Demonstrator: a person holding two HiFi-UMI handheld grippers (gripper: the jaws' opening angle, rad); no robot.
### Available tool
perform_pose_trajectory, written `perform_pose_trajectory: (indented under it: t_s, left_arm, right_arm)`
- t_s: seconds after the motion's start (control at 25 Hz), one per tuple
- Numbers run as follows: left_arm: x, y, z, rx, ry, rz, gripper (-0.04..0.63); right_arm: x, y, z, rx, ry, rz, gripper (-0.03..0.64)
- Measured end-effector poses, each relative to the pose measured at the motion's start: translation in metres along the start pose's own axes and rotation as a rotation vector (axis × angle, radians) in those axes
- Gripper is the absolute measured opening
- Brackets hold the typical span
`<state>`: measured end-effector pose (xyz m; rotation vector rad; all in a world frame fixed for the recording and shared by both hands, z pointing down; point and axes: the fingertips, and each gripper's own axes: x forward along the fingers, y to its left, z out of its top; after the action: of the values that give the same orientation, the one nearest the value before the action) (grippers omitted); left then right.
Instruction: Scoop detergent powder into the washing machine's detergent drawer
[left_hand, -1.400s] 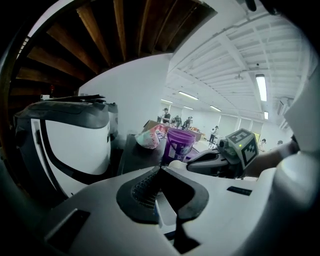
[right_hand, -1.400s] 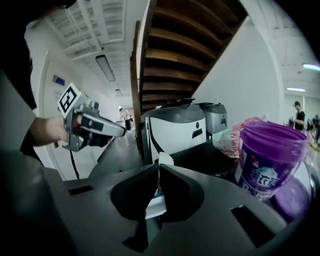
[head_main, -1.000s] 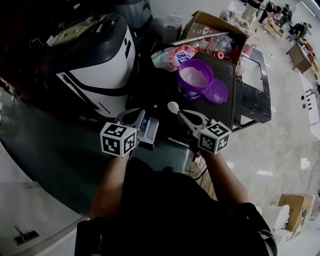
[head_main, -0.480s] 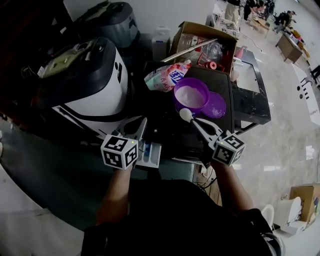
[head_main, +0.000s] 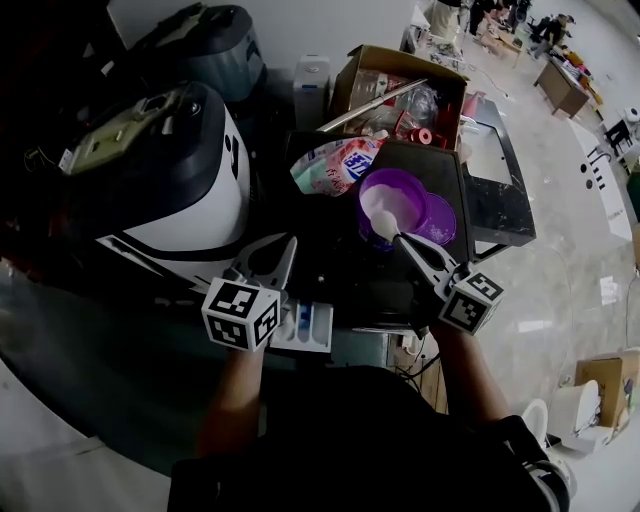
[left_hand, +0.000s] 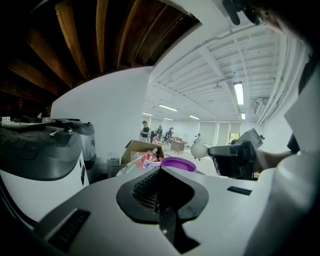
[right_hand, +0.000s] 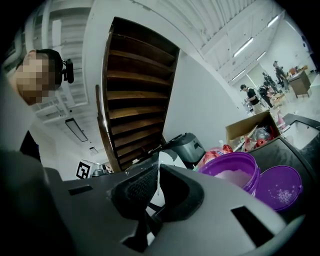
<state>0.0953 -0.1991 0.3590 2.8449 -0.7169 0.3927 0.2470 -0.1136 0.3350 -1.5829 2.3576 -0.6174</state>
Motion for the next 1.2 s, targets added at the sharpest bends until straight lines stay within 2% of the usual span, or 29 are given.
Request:
perform_pose_trajectory:
  t_s: [0.28,0.48,0.84,1.2]
  left_arm:
    - [-0.001,-0.004,-0.001,-0.019,-0.027,-0.027,0.008]
    - [0.0,-0.006,0.013,-0.037,-0.063,0.019,0.008]
    - [0.02,-0.037,0.017,-0.019,-0.035,0.025,0.008]
    - [0.032,-0.052,0.022,0.006,-0.02,0.007,0.008]
  right_arm:
    - [0.0,0.01,0.006,-0.008,-0.015,0.006,0.023]
    - [-0.011,0.005,0.014,-0.01,-0.012,0.029,0.022]
    - [-0.03,-0.005,0.035,-0.018,-0.043,0.063,0.023]
    - [-0.037,-0.016,0.037,-0.032,-0.048,0.031,0.021]
